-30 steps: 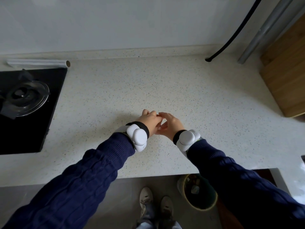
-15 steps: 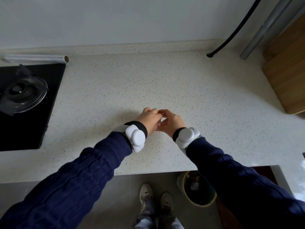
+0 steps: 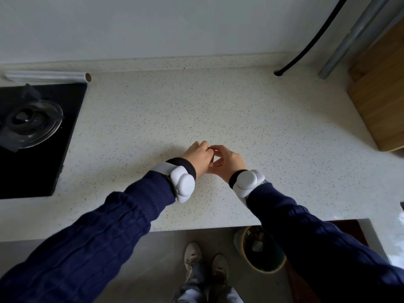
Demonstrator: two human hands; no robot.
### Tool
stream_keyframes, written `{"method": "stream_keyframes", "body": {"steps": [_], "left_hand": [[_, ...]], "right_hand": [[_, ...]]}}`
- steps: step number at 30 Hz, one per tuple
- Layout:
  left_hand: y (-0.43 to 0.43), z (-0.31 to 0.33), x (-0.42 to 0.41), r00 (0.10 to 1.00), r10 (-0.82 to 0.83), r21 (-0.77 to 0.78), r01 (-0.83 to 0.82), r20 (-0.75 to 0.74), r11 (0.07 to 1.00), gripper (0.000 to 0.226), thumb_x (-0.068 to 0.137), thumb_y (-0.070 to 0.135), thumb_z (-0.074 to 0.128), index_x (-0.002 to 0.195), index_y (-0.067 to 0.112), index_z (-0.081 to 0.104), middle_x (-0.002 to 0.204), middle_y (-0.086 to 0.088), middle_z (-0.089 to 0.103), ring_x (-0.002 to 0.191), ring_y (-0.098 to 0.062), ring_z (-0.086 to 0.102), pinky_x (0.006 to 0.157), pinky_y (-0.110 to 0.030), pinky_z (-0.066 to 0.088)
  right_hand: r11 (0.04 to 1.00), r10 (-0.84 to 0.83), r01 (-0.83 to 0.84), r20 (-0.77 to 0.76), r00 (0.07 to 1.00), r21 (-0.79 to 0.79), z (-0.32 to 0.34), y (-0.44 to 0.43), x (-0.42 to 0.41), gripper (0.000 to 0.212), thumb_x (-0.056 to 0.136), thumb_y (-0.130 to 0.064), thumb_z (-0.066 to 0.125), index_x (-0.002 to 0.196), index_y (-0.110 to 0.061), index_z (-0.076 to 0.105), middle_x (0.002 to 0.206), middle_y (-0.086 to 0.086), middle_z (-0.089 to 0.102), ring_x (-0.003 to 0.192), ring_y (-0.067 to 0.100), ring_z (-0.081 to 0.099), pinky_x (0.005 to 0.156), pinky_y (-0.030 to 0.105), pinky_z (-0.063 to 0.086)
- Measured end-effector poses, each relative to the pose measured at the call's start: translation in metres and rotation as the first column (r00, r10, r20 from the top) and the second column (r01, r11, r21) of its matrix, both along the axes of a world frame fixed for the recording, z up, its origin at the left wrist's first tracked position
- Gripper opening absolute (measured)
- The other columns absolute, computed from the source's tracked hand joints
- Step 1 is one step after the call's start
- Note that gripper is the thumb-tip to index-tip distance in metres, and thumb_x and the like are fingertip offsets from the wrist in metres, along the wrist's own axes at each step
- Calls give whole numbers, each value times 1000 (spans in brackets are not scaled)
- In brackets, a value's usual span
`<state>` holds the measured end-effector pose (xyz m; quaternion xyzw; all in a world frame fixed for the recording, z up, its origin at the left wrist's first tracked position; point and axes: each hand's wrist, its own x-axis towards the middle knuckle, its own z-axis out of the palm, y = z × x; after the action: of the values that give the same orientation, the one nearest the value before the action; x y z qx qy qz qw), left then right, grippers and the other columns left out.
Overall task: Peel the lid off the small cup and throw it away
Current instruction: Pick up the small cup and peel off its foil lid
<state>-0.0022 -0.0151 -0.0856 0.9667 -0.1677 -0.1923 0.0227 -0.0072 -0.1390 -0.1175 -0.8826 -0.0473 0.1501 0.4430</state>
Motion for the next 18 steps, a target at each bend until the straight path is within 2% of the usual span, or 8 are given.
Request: {"method": "stream_keyframes", "body": {"steps": [3, 5, 8, 10, 12, 15, 17, 18], "left_hand": [[-1, 6, 3, 999, -18, 115, 23, -41, 993, 18, 90, 13, 45, 106, 8, 53, 124, -14, 37, 115, -38, 31, 98, -46, 40], [-3, 10, 5, 995, -16, 145, 31, -103, 989, 20, 91, 15, 43, 107, 10, 54, 126, -13, 36, 118, -38, 29, 94, -43, 42], [-7, 17, 6, 989, -13, 159, 37, -150, 987, 25, 93, 18, 42, 114, 12, 54, 127, -11, 40, 121, -35, 31, 92, -40, 45], [-9, 22, 3, 986, 42, 135, -20, -160, 991, 26, 93, 19, 42, 116, 12, 52, 127, -11, 40, 118, -33, 37, 93, -40, 46], [-9, 23, 0, 986, 78, 118, -61, -145, 991, 25, 93, 18, 42, 115, 12, 53, 128, -11, 40, 116, -32, 41, 91, -39, 46], [-7, 16, -4, 998, 13, 101, -6, -63, 995, 24, 93, 19, 41, 108, 11, 57, 127, -6, 48, 124, -34, 32, 83, -39, 47], [-5, 10, -5, 1000, 10, 66, -9, -19, 998, 24, 93, 20, 41, 106, 10, 58, 124, -4, 52, 125, -34, 31, 80, -39, 47], [-2, 9, -6, 999, 32, 29, -32, 0, 999, 25, 92, 20, 41, 107, 10, 58, 122, -4, 54, 124, -32, 33, 82, -39, 48]], "right_hand": [[1000, 2, -2, -14, 1000, -9, 0, 0, 0, 64, 65, -21, 81, 122, -16, 51, 117, -1, 67, 65, -1, 58, 60, -7, 40], [1000, 4, -5, -18, 1000, -12, 0, 0, 0, 64, 66, -20, 80, 122, -17, 51, 119, -1, 67, 67, 1, 60, 59, -5, 41], [1000, 2, -2, -23, 1000, -12, 0, 1, 0, 60, 68, -18, 78, 121, -17, 51, 120, -2, 66, 70, 4, 61, 65, 3, 43], [1000, -7, 7, -24, 1000, -10, 1, 2, 0, 59, 68, -17, 77, 121, -16, 51, 118, -1, 67, 71, 6, 62, 71, 10, 46], [1000, -20, 20, -24, 1000, -2, 1, 3, -1, 58, 68, -14, 76, 120, -15, 51, 115, 0, 69, 75, 11, 66, 77, 17, 50], [999, -34, 34, -15, 999, 2, 1, 4, -2, 54, 70, -9, 72, 120, -15, 51, 112, 1, 70, 79, 15, 68, 78, 23, 54], [999, -38, 38, -20, 999, -1, 1, 5, -2, 55, 70, -8, 71, 120, -15, 51, 112, 1, 70, 79, 16, 68, 79, 25, 56], [999, -36, 36, -24, 999, 1, 0, 4, -3, 56, 69, -9, 73, 121, -15, 50, 112, 1, 70, 78, 15, 67, 78, 21, 55]]}}
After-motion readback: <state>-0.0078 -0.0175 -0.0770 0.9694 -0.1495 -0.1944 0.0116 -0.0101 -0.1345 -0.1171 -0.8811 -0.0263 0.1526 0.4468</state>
